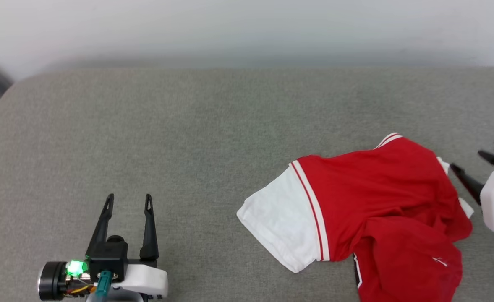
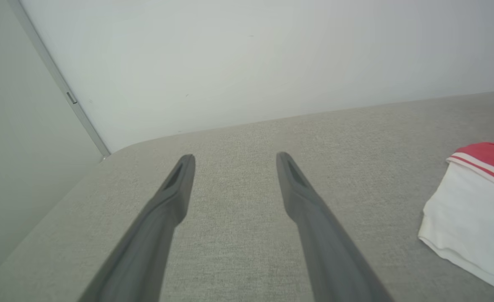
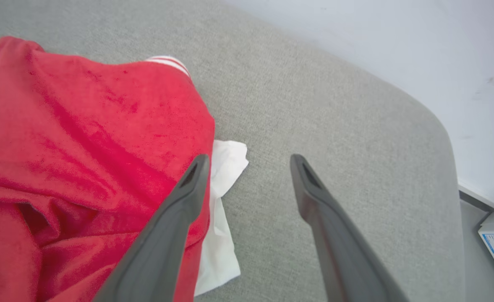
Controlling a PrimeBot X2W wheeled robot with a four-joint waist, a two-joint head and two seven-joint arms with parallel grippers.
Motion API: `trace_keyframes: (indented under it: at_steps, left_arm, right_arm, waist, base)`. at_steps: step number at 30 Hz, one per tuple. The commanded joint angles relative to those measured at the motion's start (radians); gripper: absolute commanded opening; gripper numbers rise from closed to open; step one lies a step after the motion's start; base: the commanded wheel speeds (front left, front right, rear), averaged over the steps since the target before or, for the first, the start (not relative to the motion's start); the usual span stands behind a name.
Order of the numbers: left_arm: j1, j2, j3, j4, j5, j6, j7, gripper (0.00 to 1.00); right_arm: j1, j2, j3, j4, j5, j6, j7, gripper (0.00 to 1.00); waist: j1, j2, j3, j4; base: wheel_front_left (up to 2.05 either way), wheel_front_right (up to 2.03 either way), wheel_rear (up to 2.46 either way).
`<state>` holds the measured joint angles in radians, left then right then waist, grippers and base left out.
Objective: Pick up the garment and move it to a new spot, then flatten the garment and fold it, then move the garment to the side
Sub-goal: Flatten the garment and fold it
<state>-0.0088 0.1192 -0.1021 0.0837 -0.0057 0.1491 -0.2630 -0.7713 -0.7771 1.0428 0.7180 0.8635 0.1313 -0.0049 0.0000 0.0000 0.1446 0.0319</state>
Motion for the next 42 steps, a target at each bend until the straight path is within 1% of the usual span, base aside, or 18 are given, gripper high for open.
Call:
trace_keyframes:
  at_steps: [1,3,5,7,9,10,12,15,17,20,21,22,26,28,33,37,39,42]
  left_arm:
    - [-0.015,0.008,0.001,0.0,0.002,-0.006,-0.003,1.0]
    - [-0.036,0.029,0.0,0.011,0.004,-0.02,-0.003,1.0]
    - [-0.063,0.056,-0.005,0.032,0.007,-0.047,-0.003,1.0]
    - [-0.105,0.088,-0.012,0.056,0.013,-0.077,0.0,1.0]
    - [-0.157,0.114,-0.023,0.068,0.016,-0.112,0.021,1.0]
    - [-0.183,0.125,-0.03,0.07,0.016,-0.129,0.037,1.0]
    - [-0.242,0.152,-0.042,0.082,0.008,-0.177,0.075,1.0]
    - [-0.329,0.175,-0.087,0.09,0.003,-0.233,0.156,1.0]
    - [-0.388,0.192,-0.122,0.096,-0.005,-0.257,0.212,1.0]
    - [-0.461,0.215,-0.195,0.117,-0.046,-0.274,0.31,1.0]
    - [-0.488,0.225,-0.225,0.122,-0.064,-0.277,0.345,1.0]
    - [-0.513,0.239,-0.28,0.127,-0.095,-0.277,0.385,1.0]
    - [-0.644,0.322,-0.504,0.131,-0.26,-0.277,0.544,1.0]
    - [-0.713,0.36,-0.621,0.123,-0.35,-0.277,0.632,1.0]
    - [-0.879,0.43,-0.893,0.095,-0.573,-0.277,0.844,1.0]
    - [-0.99,0.453,-1.085,0.072,-0.697,-0.277,0.965,1.0]
    - [-1.035,0.457,-1.139,0.064,-0.742,-0.277,1.009,1.0]
    - [-1.066,0.455,-1.174,0.051,-0.782,-0.278,1.081,1.0]
  right_arm:
    - [0.022,0.006,-0.017,0.006,-0.015,-0.001,-0.03,1.0]
    - [0.027,0.015,-0.074,0.018,-0.053,-0.001,-0.121,1.0]
    - [0.038,0.03,-0.144,0.028,-0.101,-0.001,-0.205,1.0]
    - [0.052,0.056,-0.228,0.027,-0.161,-0.001,-0.246,1.0]
    - [0.065,0.082,-0.347,-0.001,-0.234,-0.001,-0.259,1.0]
    - [0.073,0.1,-0.426,-0.044,-0.277,-0.001,-0.26,1.0]
    - [0.151,0.153,-0.608,-0.141,-0.379,-0.001,-0.259,1.0]
    - [0.3,0.266,-0.839,-0.326,-0.541,-0.001,-0.26,1.0]
    - [0.394,0.35,-0.95,-0.452,-0.63,-0.001,-0.26,1.0]
    - [0.523,0.468,-1.042,-0.605,-0.724,-0.001,-0.26,1.0]
    - [0.555,0.5,-1.057,-0.643,-0.745,-0.001,-0.26,1.0]
    - [0.585,0.529,-1.067,-0.677,-0.764,-0.001,-0.26,1.0]
    - [0.66,0.589,-1.073,-0.757,-0.799,-0.001,-0.26,1.0]
    - [0.688,0.614,-1.078,-0.771,-0.801,-0.001,-0.26,1.0]
    - [0.712,0.652,-1.063,-0.793,-0.807,-0.001,-0.26,1.0]
    - [0.712,0.671,-1.052,-0.798,-0.818,-0.001,-0.26,1.0]
    - [0.7,0.675,-1.041,-0.799,-0.827,-0.001,-0.26,1.0]
    - [0.68,0.679,-1.022,-0.796,-0.834,-0.001,-0.26,1.0]
  waist:
    - [0.0,0.0,-0.034,-0.022]
    - [0.0,0.0,-0.054,-0.034]
    - [0.0,0.0,-0.066,-0.046]
    - [0.0,0.0,-0.074,-0.056]
    - [0.0,0.0,-0.075,-0.065]
    - [0.0,0.0,-0.074,-0.07]
    - [0.0,0.0,-0.068,-0.076]
    - [0.0,0.0,-0.059,-0.08]
    - [0.0,0.0,-0.052,-0.081]
    - [0.0,0.0,-0.042,-0.084]
    - [0.0,0.0,-0.039,-0.086]
    - [0.0,0.0,-0.036,-0.087]
    - [0.0,0.0,-0.018,-0.092]
    - [0.0,0.0,-0.009,-0.096]
    - [0.0,0.0,0.021,-0.115]
    - [0.0,0.0,0.05,-0.132]
    - [0.0,0.0,0.067,-0.142]
    - [0.0,0.0,0.096,-0.16]
  base:
    - [0.0,0.0,0.0]
    - [0.0,0.0,0.0]
    - [0.0,0.0,0.0]
    - [0.0,0.0,0.0]
    - [0.0,0.0,0.0]
    - [0.0,0.0,0.0]
    - [0.0,0.0,0.0]
    - [0.0,0.0,0.0]
    - [0.0,0.0,0.0]
    - [0.0,0.0,0.0]
    - [0.0,0.0,0.0]
    - [0.0,0.0,0.0]
    - [0.0,0.0,0.0]
    - [0.0,0.0,0.0]
    - [0.0,0.0,0.0]
    - [0.0,0.0,0.0]
    - [0.0,0.0,0.0]
    - [0.0,0.0,0.0]
